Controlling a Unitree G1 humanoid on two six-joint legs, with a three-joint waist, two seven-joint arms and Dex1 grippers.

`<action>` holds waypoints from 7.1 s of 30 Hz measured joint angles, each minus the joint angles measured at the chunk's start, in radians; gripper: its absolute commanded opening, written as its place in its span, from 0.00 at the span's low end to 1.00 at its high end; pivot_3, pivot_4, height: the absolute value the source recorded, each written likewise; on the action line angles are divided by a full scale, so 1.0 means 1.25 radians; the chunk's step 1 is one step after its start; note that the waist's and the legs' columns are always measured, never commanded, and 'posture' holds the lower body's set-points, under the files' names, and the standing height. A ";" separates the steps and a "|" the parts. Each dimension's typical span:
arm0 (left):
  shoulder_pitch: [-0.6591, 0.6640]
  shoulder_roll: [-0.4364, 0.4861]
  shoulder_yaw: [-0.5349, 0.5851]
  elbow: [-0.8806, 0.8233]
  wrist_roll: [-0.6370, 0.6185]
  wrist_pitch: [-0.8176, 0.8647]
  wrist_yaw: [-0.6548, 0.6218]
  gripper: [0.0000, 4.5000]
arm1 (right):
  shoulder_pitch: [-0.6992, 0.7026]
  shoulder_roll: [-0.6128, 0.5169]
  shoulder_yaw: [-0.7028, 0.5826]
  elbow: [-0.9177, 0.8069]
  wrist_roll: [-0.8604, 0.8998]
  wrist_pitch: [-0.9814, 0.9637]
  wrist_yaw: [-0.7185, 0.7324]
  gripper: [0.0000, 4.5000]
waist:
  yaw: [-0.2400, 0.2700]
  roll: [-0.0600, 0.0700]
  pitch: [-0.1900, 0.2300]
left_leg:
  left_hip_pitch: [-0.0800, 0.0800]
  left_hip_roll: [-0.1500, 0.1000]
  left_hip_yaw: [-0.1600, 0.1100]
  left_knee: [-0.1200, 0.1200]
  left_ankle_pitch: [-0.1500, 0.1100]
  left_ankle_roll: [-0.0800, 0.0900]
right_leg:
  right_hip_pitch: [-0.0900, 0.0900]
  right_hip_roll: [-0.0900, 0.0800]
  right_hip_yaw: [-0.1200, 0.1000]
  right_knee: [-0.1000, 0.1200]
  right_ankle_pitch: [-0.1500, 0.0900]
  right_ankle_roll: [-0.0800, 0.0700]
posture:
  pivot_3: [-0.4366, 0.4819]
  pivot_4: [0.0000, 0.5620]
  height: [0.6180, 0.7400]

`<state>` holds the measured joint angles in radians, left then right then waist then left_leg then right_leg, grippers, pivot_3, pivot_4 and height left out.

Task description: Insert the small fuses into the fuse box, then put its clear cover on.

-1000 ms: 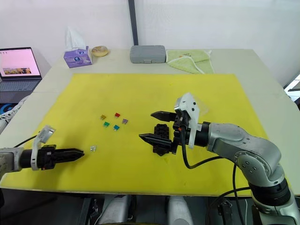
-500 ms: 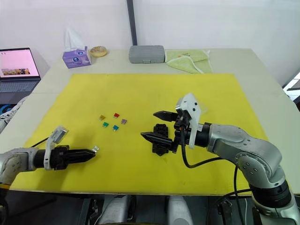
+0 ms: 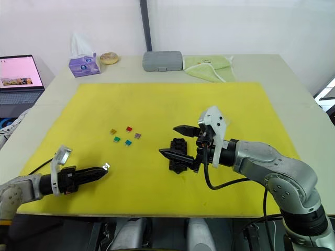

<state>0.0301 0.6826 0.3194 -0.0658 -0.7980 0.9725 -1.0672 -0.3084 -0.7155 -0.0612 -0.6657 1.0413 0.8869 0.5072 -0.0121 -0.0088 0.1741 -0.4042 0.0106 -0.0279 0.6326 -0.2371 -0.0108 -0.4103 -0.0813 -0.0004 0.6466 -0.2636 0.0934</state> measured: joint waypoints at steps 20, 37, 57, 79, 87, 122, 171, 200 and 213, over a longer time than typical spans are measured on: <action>-0.033 -0.032 -0.010 0.035 -0.017 -0.015 0.043 0.01 | -0.013 0.004 0.006 0.017 -0.029 0.001 0.014 1.00 | 0.006 0.002 -0.001 | 0.000 -0.001 -0.001 0.000 0.000 0.000 | 0.001 0.000 -0.001 0.000 -0.002 -0.003 | 0.48 0.27 1.00; -0.572 0.051 -0.197 0.132 -0.052 0.044 -0.178 0.01 | -0.296 0.087 0.018 0.231 0.344 0.129 -0.151 1.00 | -0.006 -0.002 0.002 | -0.003 -0.001 0.000 0.000 -0.001 0.002 | -0.003 0.006 -0.002 0.001 0.000 0.000 | 0.48 0.27 1.00; -0.649 -0.016 -0.291 0.158 0.005 -0.037 -0.285 0.00 | -0.251 0.193 0.049 0.241 0.245 0.088 -0.189 0.59 | -0.005 -0.002 0.002 | -0.004 -0.001 0.001 0.000 -0.001 0.002 | -0.003 0.006 -0.001 0.001 0.000 0.000 | 0.48 0.27 1.00; -0.658 -0.029 -0.303 0.170 0.031 -0.050 -0.295 0.00 | -0.232 0.219 0.046 0.237 0.216 0.087 -0.182 0.02 | -0.004 -0.002 0.002 | -0.004 -0.001 0.001 0.000 -0.001 0.002 | -0.003 0.006 -0.001 0.001 0.000 0.000 | 0.48 0.27 1.00; -0.658 -0.032 -0.303 0.180 0.043 -0.059 -0.287 0.40 | -0.232 0.224 0.045 0.237 0.216 0.088 -0.181 0.00 | -0.005 -0.002 0.002 | -0.004 -0.001 0.001 0.000 -0.001 0.002 | -0.003 0.006 -0.001 0.001 0.000 0.000 | 0.48 0.27 1.00; -0.162 0.020 -0.305 -0.203 0.201 -0.433 -0.169 0.40 | 0.210 0.151 0.076 0.335 -0.361 -0.558 0.459 0.00 | 0.000 -0.002 0.002 | 0.000 0.000 0.001 0.000 -0.001 0.002 | 0.000 0.007 -0.001 0.000 -0.001 -0.001 | 0.48 0.27 1.00; -0.193 0.030 -0.330 -0.176 0.196 -0.400 -0.161 0.41 | 0.217 0.159 0.091 0.432 -0.468 -0.697 0.512 0.33 | 0.000 -0.002 0.002 | 0.000 0.000 0.001 0.001 -0.001 0.002 | 0.001 0.007 -0.001 0.000 -0.001 -0.001 | 0.48 0.27 1.00; -0.222 0.020 -0.328 -0.151 0.178 -0.369 -0.135 0.41 | 0.112 0.114 0.073 0.318 -0.383 -0.515 0.470 0.01 | -0.002 -0.002 0.002 | 0.000 0.000 0.000 0.001 -0.001 0.002 | 0.001 0.007 -0.001 0.001 -0.001 -0.001 | 0.48 0.27 1.00; -0.212 0.012 -0.328 -0.152 0.178 -0.369 -0.107 0.41 | 0.107 0.108 0.111 0.367 -0.453 -0.532 0.500 0.01 | -0.001 -0.002 0.002 | 0.000 0.000 0.001 0.001 -0.001 0.002 | 0.001 0.007 -0.001 0.001 -0.001 -0.001 | 0.48 0.27 1.00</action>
<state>-0.2344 0.6974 -0.0908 -0.2555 -0.5759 0.5107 -1.2007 -0.1743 -0.5807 0.0778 -0.2071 0.4749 0.2216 1.1327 -0.0129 -0.0113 0.1760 -0.4040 0.0111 -0.0272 0.6340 -0.2384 -0.0083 -0.4091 -0.0721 -0.0014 0.6478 -0.2644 0.0918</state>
